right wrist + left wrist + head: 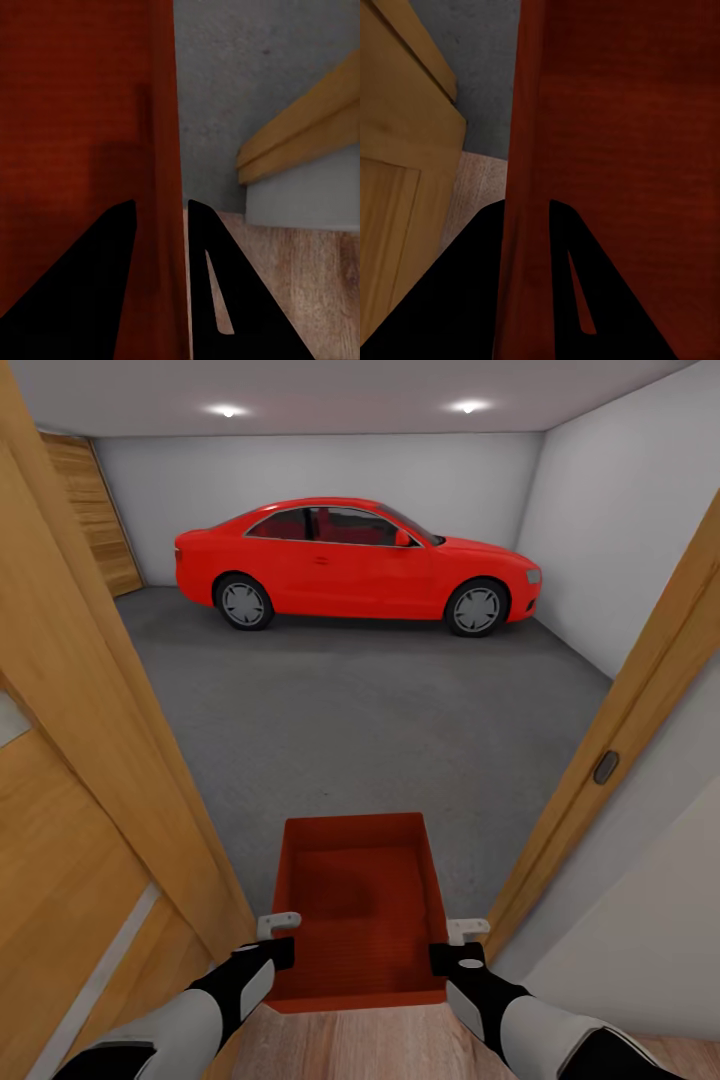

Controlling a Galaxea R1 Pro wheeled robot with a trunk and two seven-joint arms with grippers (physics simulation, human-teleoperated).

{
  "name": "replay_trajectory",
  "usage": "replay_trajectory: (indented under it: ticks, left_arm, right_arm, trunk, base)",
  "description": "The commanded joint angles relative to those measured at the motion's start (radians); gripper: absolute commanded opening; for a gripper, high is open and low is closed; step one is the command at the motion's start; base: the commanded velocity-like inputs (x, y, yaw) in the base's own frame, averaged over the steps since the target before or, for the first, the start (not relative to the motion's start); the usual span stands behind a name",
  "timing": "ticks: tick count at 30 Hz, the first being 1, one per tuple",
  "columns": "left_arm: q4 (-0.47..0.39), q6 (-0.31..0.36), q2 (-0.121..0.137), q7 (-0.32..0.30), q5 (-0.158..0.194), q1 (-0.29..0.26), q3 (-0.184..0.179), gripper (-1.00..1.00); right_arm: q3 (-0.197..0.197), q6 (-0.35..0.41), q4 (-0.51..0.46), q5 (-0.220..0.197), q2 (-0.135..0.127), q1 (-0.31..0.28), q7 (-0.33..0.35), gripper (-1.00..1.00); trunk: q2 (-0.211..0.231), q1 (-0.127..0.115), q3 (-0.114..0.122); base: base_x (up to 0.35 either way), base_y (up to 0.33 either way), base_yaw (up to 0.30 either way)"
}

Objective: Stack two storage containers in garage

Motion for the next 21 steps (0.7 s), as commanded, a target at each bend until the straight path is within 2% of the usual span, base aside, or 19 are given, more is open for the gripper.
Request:
replay_trajectory:
  ticks: [1,15,21]
  left_arm:
    - [0.006,0.005,0.043,0.005,0.033,0.001,-0.040,-1.00]
    - [0.006,0.005,0.043,0.005,0.033,0.001,-0.040,-1.00]
    - [0.005,0.006,0.043,0.005,0.033,0.001,-0.040,-1.00]
  right_arm:
    - [-0.029,-0.017,-0.004,0.006,-0.015,-0.001,0.055,-1.00]
    - [-0.029,-0.015,-0.004,0.006,-0.016,-0.001,0.055,-1.00]
    - [-0.029,-0.015,-0.004,0.006,-0.016,-0.001,0.055,-1.00]
  trunk:
    - [-0.001,0.000,-0.001]
    - [-0.001,0.000,-0.001]
    - [-0.001,0.000,-0.001]
  base:
    - [0.006,0.025,0.000]
    - [0.001,0.003,0.000]
    - [0.200,0.000,0.000]
